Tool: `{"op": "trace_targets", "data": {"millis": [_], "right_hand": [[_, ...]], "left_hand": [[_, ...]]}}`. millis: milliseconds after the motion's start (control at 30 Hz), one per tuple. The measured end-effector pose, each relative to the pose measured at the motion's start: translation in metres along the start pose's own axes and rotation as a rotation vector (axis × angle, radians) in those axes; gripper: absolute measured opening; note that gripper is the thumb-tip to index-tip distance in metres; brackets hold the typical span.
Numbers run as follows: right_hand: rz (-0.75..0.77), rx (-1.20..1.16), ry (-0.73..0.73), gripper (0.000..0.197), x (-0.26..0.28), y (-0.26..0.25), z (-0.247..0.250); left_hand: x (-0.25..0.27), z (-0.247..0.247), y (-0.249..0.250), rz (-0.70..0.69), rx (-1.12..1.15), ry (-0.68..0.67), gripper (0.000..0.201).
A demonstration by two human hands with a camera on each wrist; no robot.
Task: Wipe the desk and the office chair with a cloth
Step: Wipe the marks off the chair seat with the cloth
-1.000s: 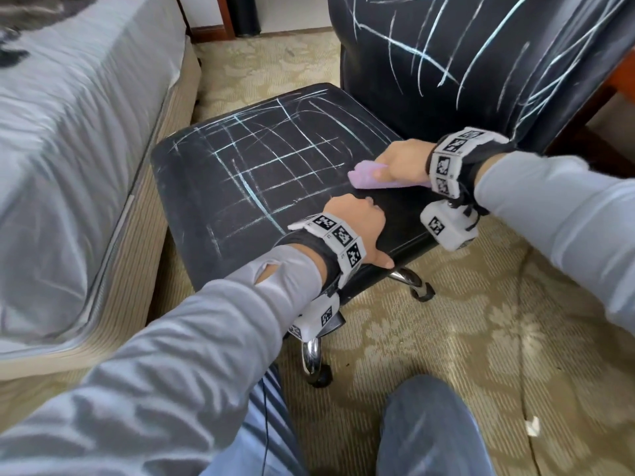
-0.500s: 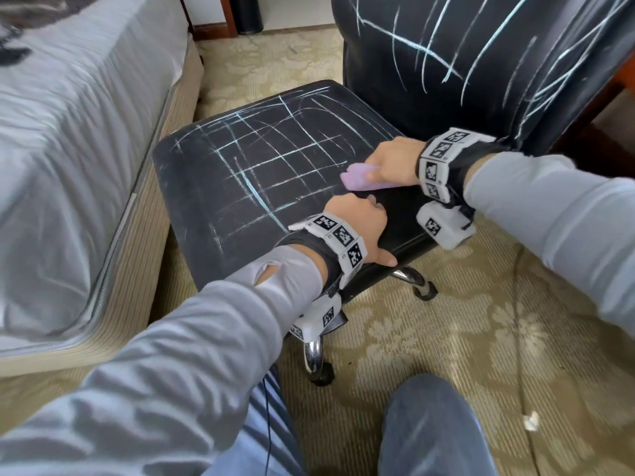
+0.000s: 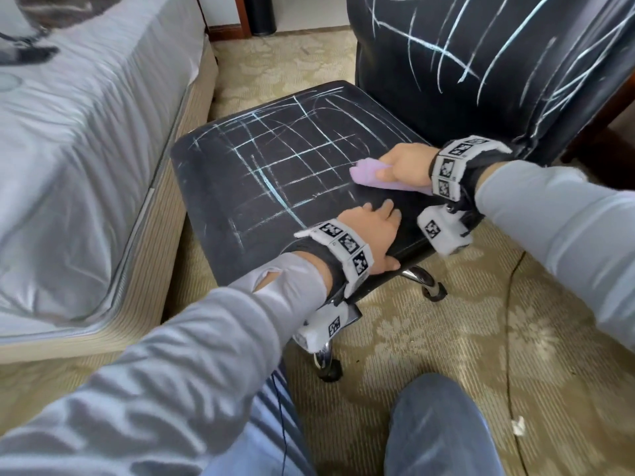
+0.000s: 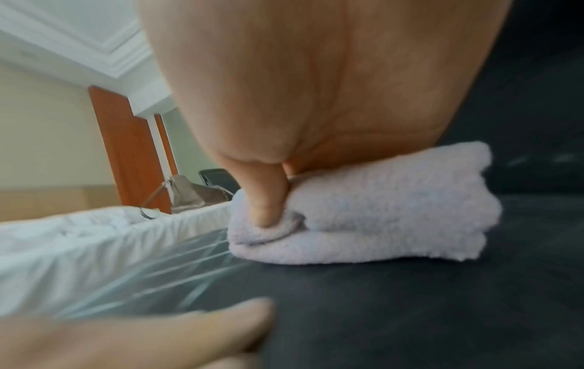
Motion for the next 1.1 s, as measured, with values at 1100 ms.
{"op": "trace_targets", "data": {"millis": [1100], "right_hand": [[0.092,0.188,0.028,0.065,0.017,-0.049,-0.042]], "left_hand": [[0.080,-0.027,-0.015,0.005,0.205,0.049,0.073]]}}
Point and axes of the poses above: each hand's wrist, its own x-axis away from the middle knuckle, its own z-axis out of the back of the hand, y = z × x, the point moved 6 cm from there along -x, towards the middle knuckle, and after that the axes turned 10 degrees about y, right-handed, at the moved point
